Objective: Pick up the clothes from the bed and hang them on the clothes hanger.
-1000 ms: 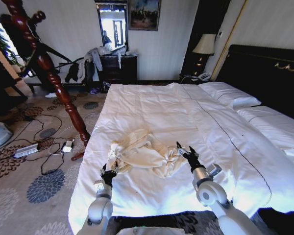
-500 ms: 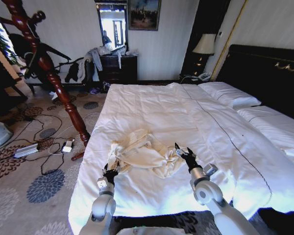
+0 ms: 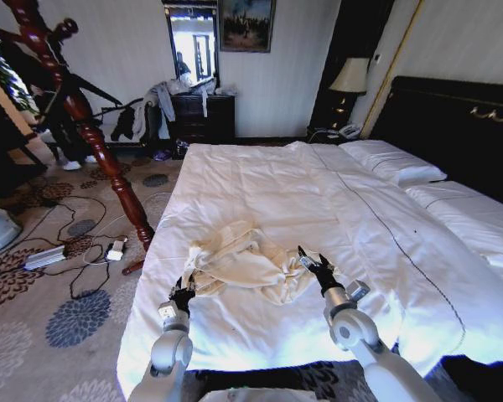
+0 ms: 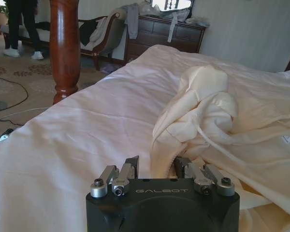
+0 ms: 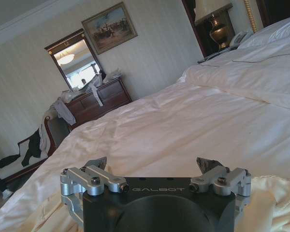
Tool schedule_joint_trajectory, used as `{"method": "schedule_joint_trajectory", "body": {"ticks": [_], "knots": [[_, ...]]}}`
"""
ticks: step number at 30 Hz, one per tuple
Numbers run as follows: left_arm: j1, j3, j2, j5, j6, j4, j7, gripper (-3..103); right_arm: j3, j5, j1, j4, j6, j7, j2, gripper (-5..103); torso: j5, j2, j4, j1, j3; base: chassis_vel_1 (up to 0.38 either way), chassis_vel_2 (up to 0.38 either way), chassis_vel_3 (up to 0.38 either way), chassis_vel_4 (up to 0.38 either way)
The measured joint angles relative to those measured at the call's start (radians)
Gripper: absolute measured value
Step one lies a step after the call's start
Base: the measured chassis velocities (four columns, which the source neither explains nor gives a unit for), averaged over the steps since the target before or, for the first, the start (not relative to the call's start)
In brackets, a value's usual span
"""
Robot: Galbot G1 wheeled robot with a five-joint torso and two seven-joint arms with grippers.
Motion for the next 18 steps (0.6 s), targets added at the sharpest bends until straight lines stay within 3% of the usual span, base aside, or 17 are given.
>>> {"method": "schedule_joint_trajectory", "body": {"ticks": [13, 16, 18], "knots": [[0.037, 0.003, 0.016, -0.003, 0.000, -0.052, 0.006, 43, 0.008, -0.003, -0.016, 0.020, -0.001, 0.005, 0.002, 100, 0.0000, 0.000, 0.0000, 0.000, 0.000, 0.000, 0.000, 0.000, 0.000], [0.042, 0.005, 0.015, -0.007, -0.001, -0.057, 0.008, 32, 0.013, -0.005, -0.026, 0.031, -0.002, 0.007, 0.002, 100, 0.0000, 0.000, 0.0000, 0.000, 0.000, 0.000, 0.000, 0.000, 0.000], [0.042, 0.006, 0.014, -0.007, -0.001, -0.057, 0.008, 32, 0.016, -0.006, -0.029, 0.033, -0.002, 0.007, 0.002, 100, 0.0000, 0.000, 0.0000, 0.000, 0.000, 0.000, 0.000, 0.000, 0.000]]}}
